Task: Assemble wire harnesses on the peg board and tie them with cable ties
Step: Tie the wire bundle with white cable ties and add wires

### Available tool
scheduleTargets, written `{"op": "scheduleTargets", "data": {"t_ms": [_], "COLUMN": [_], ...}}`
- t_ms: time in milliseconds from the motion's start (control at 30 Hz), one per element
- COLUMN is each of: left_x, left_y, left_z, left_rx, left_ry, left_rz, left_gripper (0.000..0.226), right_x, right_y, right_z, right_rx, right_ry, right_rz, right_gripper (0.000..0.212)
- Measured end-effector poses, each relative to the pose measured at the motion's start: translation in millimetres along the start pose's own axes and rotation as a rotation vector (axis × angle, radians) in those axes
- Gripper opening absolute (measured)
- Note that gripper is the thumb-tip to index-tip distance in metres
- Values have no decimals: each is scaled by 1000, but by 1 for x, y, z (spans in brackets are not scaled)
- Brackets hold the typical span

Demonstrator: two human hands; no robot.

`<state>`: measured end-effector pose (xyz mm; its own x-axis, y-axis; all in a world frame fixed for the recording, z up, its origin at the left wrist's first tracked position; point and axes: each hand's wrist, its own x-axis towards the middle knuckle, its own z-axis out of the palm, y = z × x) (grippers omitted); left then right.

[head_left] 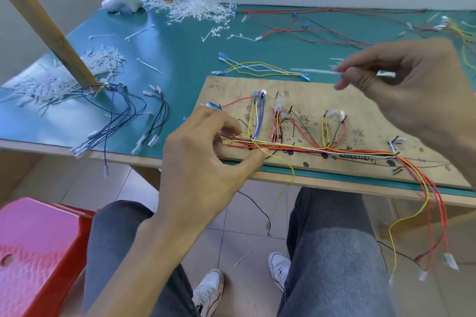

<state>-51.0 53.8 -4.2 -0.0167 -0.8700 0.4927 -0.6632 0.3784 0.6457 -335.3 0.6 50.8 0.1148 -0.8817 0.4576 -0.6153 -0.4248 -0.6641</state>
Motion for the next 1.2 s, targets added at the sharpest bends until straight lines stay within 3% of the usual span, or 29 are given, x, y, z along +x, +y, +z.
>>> {"op": "scheduleTargets", "data": {"t_ms": [133, 467, 633, 800, 933, 1000, 1100, 1200], "left_x": [-10, -17, -12, -4, -2, -3, -4, -6], "left_y": [7, 17, 16, 14, 13, 12, 16, 19], "left_z": [10, 21, 18, 14, 14, 16, 19, 22], "left_rx": [27, 10, -189, -150, -113, -134, -151, -154], "left_ry": [25, -64, -72, -44, -97, -86, -25, 21], "left_rz": [-19, -174, -276, -217, -210, -232, -261, -284], "left_gripper": [39, 22, 16, 23, 12, 17, 19, 19], "right_x": [-21, -23, -16, -12, -9, -9, -15, -28], "right_y": [-14, -33, -37, -33, -32, -34, -38, -41], "right_z": [14, 31, 31, 26, 24, 28, 45, 67], "right_rx": [135, 153, 169, 282, 306, 387, 701, 903], "right_ry": [-117, -196, -275, -291, -361, -353, -208, -122], "right_rz": [29, 99, 44, 32, 32, 41, 160, 301], "right_gripper": [21, 28, 40, 48, 50, 49, 48, 34]}}
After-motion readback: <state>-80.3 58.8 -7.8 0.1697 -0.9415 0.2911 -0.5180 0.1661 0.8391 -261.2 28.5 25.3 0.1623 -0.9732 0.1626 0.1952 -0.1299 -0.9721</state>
